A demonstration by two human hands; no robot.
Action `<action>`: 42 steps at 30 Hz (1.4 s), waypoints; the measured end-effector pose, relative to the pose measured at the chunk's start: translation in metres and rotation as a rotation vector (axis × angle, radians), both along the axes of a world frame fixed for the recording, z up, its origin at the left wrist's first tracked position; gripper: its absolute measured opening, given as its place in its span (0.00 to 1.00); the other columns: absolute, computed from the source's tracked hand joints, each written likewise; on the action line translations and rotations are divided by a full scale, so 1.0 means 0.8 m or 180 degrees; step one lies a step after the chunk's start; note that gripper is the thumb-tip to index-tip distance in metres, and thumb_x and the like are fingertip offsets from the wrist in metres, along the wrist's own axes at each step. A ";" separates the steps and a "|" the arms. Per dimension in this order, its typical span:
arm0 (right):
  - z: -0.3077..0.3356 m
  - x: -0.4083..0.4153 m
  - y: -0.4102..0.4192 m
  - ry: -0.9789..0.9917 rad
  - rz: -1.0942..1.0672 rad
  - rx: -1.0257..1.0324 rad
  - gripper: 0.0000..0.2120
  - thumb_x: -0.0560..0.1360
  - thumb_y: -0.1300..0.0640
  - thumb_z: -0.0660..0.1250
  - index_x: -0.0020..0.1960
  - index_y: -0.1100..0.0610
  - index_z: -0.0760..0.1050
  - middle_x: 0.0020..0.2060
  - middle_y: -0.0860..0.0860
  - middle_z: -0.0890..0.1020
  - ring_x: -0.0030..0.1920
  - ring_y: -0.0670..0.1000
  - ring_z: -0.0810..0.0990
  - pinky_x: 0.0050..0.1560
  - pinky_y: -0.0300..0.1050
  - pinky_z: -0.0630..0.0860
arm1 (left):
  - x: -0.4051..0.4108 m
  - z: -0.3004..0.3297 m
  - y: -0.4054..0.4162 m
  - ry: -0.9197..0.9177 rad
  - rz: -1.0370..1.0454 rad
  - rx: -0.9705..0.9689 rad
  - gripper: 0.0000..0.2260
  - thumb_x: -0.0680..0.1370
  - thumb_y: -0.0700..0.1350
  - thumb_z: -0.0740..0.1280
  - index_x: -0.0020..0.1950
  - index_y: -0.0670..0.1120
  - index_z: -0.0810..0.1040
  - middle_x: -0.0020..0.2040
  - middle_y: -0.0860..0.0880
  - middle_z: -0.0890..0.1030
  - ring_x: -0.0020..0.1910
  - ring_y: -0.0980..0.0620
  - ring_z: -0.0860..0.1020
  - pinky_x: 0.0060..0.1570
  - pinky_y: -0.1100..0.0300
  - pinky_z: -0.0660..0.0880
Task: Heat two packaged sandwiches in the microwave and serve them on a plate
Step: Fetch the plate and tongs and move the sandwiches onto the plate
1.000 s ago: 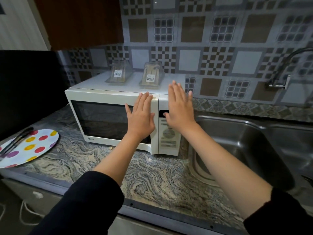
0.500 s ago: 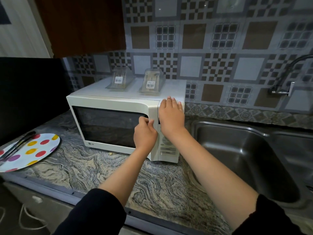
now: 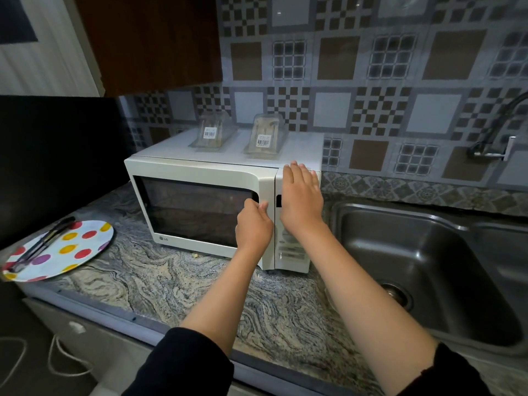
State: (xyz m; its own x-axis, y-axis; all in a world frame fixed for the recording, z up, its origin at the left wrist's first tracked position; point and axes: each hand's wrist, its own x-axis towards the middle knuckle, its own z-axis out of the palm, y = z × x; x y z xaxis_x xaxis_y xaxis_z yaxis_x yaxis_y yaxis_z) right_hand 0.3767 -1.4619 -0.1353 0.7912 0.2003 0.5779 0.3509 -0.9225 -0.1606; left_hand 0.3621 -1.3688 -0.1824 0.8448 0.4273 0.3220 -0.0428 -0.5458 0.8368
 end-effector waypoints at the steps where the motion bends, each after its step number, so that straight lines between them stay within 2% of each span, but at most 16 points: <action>1: -0.001 0.000 -0.001 -0.0018 0.0026 0.0002 0.34 0.74 0.65 0.65 0.75 0.62 0.53 0.76 0.58 0.57 0.76 0.56 0.51 0.75 0.49 0.42 | -0.002 0.000 -0.001 -0.0017 0.0018 0.0026 0.11 0.81 0.47 0.57 0.45 0.41 0.68 0.38 0.47 0.75 0.41 0.42 0.76 0.41 0.49 0.73; 5: -0.005 0.003 -0.004 -0.0034 0.0105 0.0008 0.37 0.72 0.66 0.67 0.76 0.61 0.52 0.76 0.57 0.56 0.77 0.56 0.50 0.75 0.48 0.40 | -0.049 -0.019 0.005 -0.0317 0.0195 -0.0010 0.10 0.80 0.40 0.57 0.40 0.43 0.64 0.32 0.49 0.70 0.30 0.52 0.69 0.29 0.59 0.63; 7: -0.003 0.002 -0.004 -0.0051 0.0287 0.0264 0.35 0.73 0.65 0.67 0.75 0.60 0.55 0.75 0.56 0.59 0.76 0.55 0.52 0.74 0.49 0.39 | -0.081 -0.027 0.025 -0.0569 0.0060 -0.0089 0.12 0.81 0.39 0.58 0.37 0.44 0.63 0.29 0.50 0.67 0.26 0.56 0.63 0.25 0.65 0.60; 9: -0.002 -0.009 0.001 0.0024 0.0771 0.1222 0.26 0.75 0.62 0.65 0.72 0.58 0.65 0.71 0.54 0.68 0.74 0.54 0.60 0.75 0.51 0.43 | -0.099 -0.025 0.044 -0.0615 -0.0147 -0.0064 0.10 0.80 0.41 0.60 0.39 0.44 0.67 0.30 0.50 0.69 0.26 0.57 0.66 0.26 0.67 0.62; 11: -0.005 -0.027 0.014 -0.0001 0.1401 0.2184 0.19 0.76 0.59 0.64 0.66 0.58 0.72 0.64 0.53 0.76 0.68 0.53 0.69 0.73 0.51 0.59 | -0.101 -0.020 0.056 -0.0595 -0.0240 -0.0075 0.04 0.78 0.43 0.64 0.46 0.46 0.70 0.37 0.51 0.74 0.33 0.61 0.72 0.33 0.70 0.68; 12: -0.008 -0.037 0.022 -0.0108 0.1524 0.2319 0.16 0.76 0.59 0.63 0.64 0.59 0.74 0.61 0.52 0.78 0.65 0.52 0.72 0.69 0.49 0.66 | -0.100 -0.016 0.060 -0.0620 -0.0214 -0.0038 0.07 0.77 0.44 0.66 0.52 0.47 0.70 0.44 0.50 0.76 0.41 0.62 0.75 0.40 0.68 0.72; 14: -0.018 -0.052 0.034 -0.0264 0.1589 0.2322 0.13 0.76 0.58 0.62 0.58 0.61 0.78 0.56 0.53 0.81 0.60 0.51 0.76 0.64 0.49 0.72 | -0.098 -0.010 0.067 -0.0740 -0.0138 0.0239 0.21 0.74 0.48 0.70 0.63 0.46 0.67 0.57 0.49 0.72 0.57 0.53 0.74 0.56 0.57 0.74; 16: -0.027 -0.056 0.041 -0.0269 0.1589 0.2374 0.12 0.77 0.59 0.62 0.56 0.62 0.80 0.54 0.54 0.82 0.58 0.51 0.78 0.61 0.50 0.74 | -0.096 0.000 0.079 -0.0829 -0.0052 0.0749 0.33 0.71 0.54 0.71 0.70 0.44 0.62 0.67 0.46 0.65 0.67 0.48 0.66 0.66 0.49 0.67; 19: -0.031 -0.053 0.041 -0.0314 0.1537 0.2389 0.12 0.77 0.58 0.62 0.56 0.61 0.81 0.53 0.53 0.83 0.57 0.50 0.79 0.60 0.51 0.75 | -0.096 0.023 0.093 -0.0585 -0.0308 0.1279 0.40 0.71 0.56 0.71 0.76 0.53 0.53 0.78 0.52 0.50 0.76 0.51 0.51 0.71 0.39 0.51; 21: -0.032 -0.053 0.041 -0.0330 0.1534 0.2389 0.12 0.77 0.58 0.62 0.56 0.60 0.80 0.53 0.53 0.83 0.57 0.50 0.79 0.60 0.51 0.75 | -0.094 0.034 0.100 -0.0360 -0.0568 0.1547 0.39 0.71 0.55 0.71 0.76 0.58 0.52 0.78 0.58 0.45 0.77 0.54 0.45 0.70 0.35 0.42; 23: -0.035 -0.058 0.045 -0.0349 0.1548 0.2458 0.12 0.78 0.58 0.63 0.57 0.59 0.80 0.54 0.52 0.82 0.58 0.50 0.78 0.60 0.51 0.75 | -0.094 0.039 0.107 -0.0238 -0.0686 0.1703 0.37 0.72 0.57 0.70 0.76 0.59 0.54 0.77 0.60 0.46 0.76 0.57 0.43 0.68 0.34 0.39; 26: -0.045 -0.066 0.052 -0.0481 0.1556 0.2545 0.12 0.78 0.57 0.62 0.59 0.58 0.79 0.55 0.48 0.80 0.59 0.48 0.77 0.61 0.49 0.74 | -0.099 0.038 0.111 -0.0210 -0.0697 0.1778 0.36 0.72 0.57 0.70 0.75 0.59 0.54 0.77 0.61 0.48 0.76 0.58 0.43 0.69 0.33 0.40; 29: -0.055 -0.073 0.062 -0.0758 0.1576 0.2608 0.12 0.78 0.58 0.61 0.58 0.60 0.78 0.56 0.53 0.80 0.59 0.50 0.78 0.63 0.42 0.72 | -0.110 0.039 0.116 -0.0220 -0.0766 0.1771 0.37 0.71 0.56 0.70 0.74 0.59 0.54 0.76 0.62 0.48 0.76 0.59 0.45 0.69 0.32 0.42; 35: -0.063 -0.114 0.110 -0.1143 0.1813 0.2829 0.11 0.76 0.61 0.62 0.53 0.66 0.77 0.55 0.60 0.80 0.58 0.55 0.78 0.60 0.44 0.74 | -0.158 0.046 0.157 -0.0080 -0.0914 0.1819 0.37 0.71 0.52 0.71 0.74 0.59 0.53 0.76 0.64 0.48 0.75 0.64 0.44 0.70 0.31 0.42; 39: -0.066 -0.165 0.161 -0.1238 0.1938 0.2879 0.09 0.75 0.62 0.63 0.50 0.67 0.77 0.55 0.59 0.78 0.58 0.54 0.78 0.58 0.46 0.74 | -0.208 0.047 0.204 0.0074 -0.0929 0.1927 0.38 0.71 0.49 0.71 0.75 0.60 0.52 0.76 0.65 0.47 0.75 0.63 0.43 0.70 0.35 0.36; 42: -0.063 -0.199 0.197 -0.1142 0.2089 0.2847 0.07 0.75 0.61 0.64 0.49 0.65 0.76 0.55 0.58 0.77 0.58 0.55 0.77 0.56 0.51 0.77 | -0.245 0.052 0.239 0.0229 -0.0906 0.1959 0.39 0.72 0.46 0.70 0.75 0.61 0.50 0.76 0.66 0.44 0.74 0.64 0.38 0.69 0.36 0.33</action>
